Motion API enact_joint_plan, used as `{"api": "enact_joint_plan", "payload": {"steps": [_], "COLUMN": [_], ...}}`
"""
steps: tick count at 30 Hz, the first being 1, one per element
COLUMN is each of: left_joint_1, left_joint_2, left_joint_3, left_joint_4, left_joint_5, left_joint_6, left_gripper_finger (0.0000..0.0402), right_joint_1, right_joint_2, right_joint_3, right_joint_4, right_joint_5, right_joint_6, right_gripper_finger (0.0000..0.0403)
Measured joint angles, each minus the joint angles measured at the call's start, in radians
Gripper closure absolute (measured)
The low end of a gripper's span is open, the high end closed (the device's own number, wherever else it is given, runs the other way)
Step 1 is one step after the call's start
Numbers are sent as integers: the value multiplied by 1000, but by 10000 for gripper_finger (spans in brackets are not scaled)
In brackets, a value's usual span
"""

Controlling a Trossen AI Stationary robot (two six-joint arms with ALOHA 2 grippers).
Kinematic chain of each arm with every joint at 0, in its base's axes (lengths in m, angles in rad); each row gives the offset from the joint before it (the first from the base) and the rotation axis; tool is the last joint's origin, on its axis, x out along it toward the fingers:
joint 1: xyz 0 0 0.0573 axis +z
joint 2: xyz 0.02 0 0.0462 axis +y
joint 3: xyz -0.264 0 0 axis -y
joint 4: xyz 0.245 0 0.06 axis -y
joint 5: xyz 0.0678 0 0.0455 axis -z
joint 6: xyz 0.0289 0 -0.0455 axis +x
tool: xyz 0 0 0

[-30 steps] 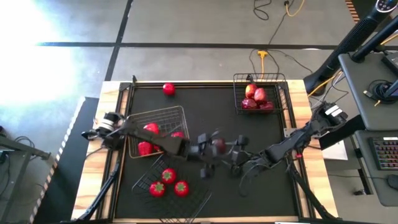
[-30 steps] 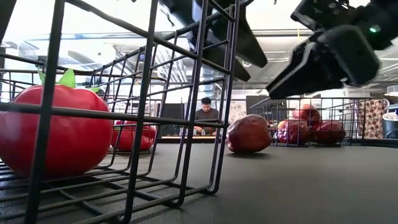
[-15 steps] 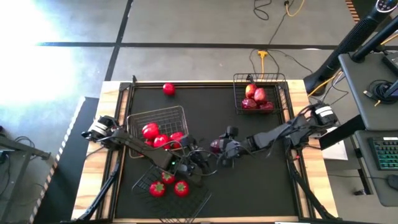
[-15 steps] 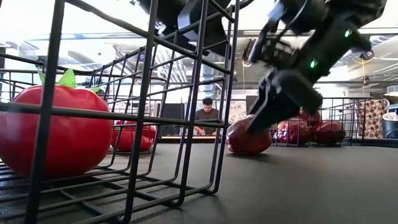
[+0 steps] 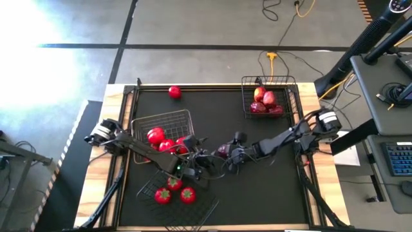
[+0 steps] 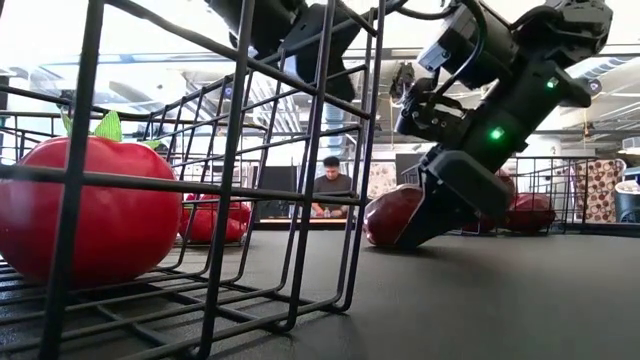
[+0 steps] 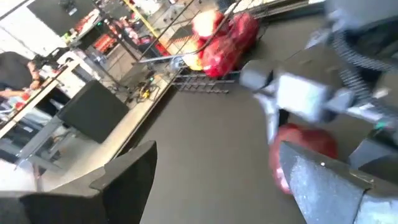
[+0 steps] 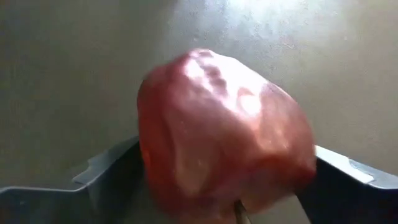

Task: Sort produce into baskets
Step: Put the red apple into the right black basket

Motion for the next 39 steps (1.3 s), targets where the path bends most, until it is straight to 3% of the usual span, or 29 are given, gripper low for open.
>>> {"api": "enact_joint_plan", "payload": {"steps": [7,10,13,16,18,20,25,29,39], "left_joint_1": [72,117,175,276,373,468,646,730,809], "left_joint_2": [-171,-274,-372,-461,-511,-544,-579,-573,-538], "left_joint_3": [0,0,0,0,0,0,0,0,0], "left_joint_4": [-174,-221,-261,-321,-353,-362,-364,-391,-412], "left_joint_5": [14,63,108,291,457,540,574,659,622], "left_joint_6": [-79,-83,-85,-113,-116,-111,-51,-44,-47], "left_gripper_finger": [83,83,83,83,83,83,83,83,83], "right_joint_1": [0,0,-2,-30,-60,-94,-208,-348,-750], "right_joint_2": [-80,-152,-272,-412,-507,-593,-734,-782,-645], "right_joint_3": [-3,-3,-3,-3,-3,-4,-1,0,0], "right_joint_4": [-50,-138,-284,-478,-569,-605,-610,-614,-552], "right_joint_5": [25,54,201,322,358,371,364,348,28], "right_joint_6": [-28,-36,-12,73,169,236,296,351,291], "right_gripper_finger": [162,164,164,164,164,164,164,164,139]}}
